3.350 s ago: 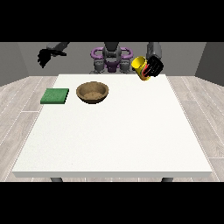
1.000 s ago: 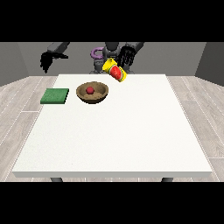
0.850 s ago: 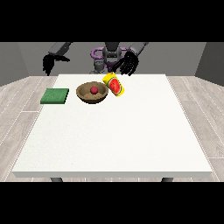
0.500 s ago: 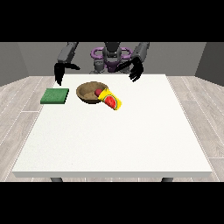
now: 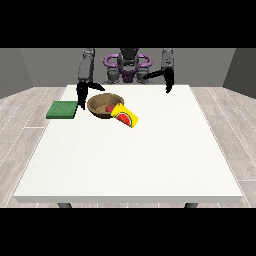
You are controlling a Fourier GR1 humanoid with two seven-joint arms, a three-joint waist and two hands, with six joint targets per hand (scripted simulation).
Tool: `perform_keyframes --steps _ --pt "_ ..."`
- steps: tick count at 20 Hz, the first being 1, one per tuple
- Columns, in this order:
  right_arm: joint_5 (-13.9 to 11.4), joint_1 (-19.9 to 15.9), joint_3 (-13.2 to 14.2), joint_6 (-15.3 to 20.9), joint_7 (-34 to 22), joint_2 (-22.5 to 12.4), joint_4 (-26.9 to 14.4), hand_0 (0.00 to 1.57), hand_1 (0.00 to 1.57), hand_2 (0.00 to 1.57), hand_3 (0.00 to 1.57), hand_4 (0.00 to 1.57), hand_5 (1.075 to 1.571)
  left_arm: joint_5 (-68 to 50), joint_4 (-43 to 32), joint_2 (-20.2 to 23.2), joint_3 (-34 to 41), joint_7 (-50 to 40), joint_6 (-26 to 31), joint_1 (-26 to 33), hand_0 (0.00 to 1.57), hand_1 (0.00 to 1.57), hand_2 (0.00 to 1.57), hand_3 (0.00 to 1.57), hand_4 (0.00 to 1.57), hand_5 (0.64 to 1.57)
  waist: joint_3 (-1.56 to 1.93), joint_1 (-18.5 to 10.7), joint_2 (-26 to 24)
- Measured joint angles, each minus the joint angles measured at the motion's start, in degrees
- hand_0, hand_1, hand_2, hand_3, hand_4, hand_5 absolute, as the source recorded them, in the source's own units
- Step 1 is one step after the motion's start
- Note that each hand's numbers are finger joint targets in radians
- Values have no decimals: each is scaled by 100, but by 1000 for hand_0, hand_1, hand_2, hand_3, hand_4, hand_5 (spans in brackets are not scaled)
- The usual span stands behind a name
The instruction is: Pick the cup and pour the ball into the bowl, then pick the bowl and place it on the pad
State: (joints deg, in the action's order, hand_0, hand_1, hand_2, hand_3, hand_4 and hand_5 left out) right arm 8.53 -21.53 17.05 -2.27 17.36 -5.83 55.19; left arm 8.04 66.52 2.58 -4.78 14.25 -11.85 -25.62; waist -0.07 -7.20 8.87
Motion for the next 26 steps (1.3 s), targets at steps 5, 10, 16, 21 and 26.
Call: perform_keyframes --steps 5,10,16,21,26 --pt "43 -265 84 21 355 -109 -677 0 0 0 0 189 1563 -229 217 297 248 37 429 97 0 0 0 0 0 1566 7 -17 51" --pt "63 -455 93 -37 782 -167 -1364 0 0 0 0 93 1563 -209 466 306 287 -54 495 198 0 0 0 0 0 1566 8 -10 94" --pt "74 -753 112 77 1124 -149 -1979 0 0 0 0 395 1570 -306 815 505 431 -337 761 178 0 0 0 0 0 1565 9 -95 158" --pt "139 -701 335 495 1210 -310 -2080 1571 1571 1571 1088 850 1505 -343 1072 532 410 -310 851 94 0 0 0 0 470 1564 -132 -254 318" --pt "-630 -537 -17 1630 1164 -668 -2035 1571 1571 1571 1486 928 1563 -317 1176 445 256 -285 915 35 0 0 0 0 714 1515 -227 -590 371"
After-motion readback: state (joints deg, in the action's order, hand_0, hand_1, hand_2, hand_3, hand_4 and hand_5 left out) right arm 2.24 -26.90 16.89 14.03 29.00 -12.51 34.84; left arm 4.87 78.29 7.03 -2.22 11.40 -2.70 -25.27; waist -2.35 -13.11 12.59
